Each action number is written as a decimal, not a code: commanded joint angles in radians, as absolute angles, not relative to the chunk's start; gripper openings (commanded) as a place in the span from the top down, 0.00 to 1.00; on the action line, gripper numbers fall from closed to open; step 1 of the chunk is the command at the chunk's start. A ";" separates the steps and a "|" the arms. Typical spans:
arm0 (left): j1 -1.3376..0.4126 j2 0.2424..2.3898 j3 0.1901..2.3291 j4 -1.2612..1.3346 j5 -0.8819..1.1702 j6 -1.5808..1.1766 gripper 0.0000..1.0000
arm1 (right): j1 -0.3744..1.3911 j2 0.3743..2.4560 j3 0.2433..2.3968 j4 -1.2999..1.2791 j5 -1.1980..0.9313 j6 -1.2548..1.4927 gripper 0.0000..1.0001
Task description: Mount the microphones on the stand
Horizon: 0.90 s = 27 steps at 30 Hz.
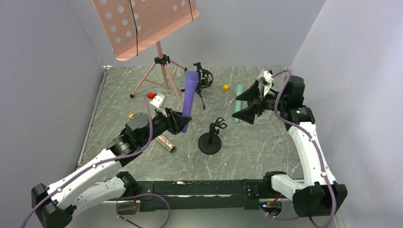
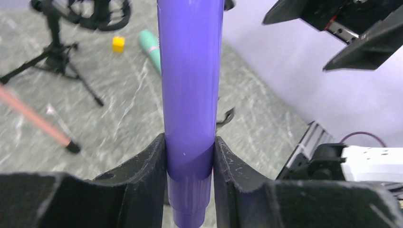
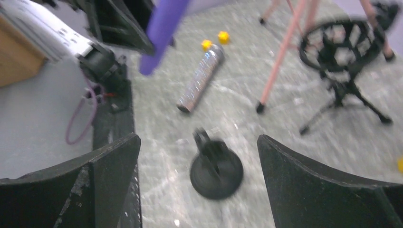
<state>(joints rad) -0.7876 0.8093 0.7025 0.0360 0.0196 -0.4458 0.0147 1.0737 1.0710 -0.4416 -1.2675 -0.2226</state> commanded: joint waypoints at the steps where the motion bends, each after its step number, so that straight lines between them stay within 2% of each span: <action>1: -0.812 0.926 0.816 0.272 0.154 -0.442 1.00 | 0.141 1.079 1.124 -0.091 -1.293 0.145 0.00; 4: -0.843 1.026 0.895 0.318 0.187 -0.445 1.00 | 0.170 1.122 1.083 0.217 -1.253 0.445 0.00; 11: -0.885 1.182 0.995 0.375 0.235 -0.460 1.00 | 0.222 1.217 1.143 0.262 -1.188 0.533 0.00; 19: -0.891 1.255 1.003 0.427 0.269 -0.496 1.00 | 0.222 1.273 1.097 0.582 -1.205 0.851 0.02; 23: -0.891 1.265 0.994 0.428 0.271 -0.499 1.00 | 0.223 1.314 1.091 0.683 -1.204 0.961 0.14; 27: -0.891 1.258 0.985 0.420 0.264 -0.494 1.00 | 0.221 1.336 1.086 0.702 -1.211 0.987 0.31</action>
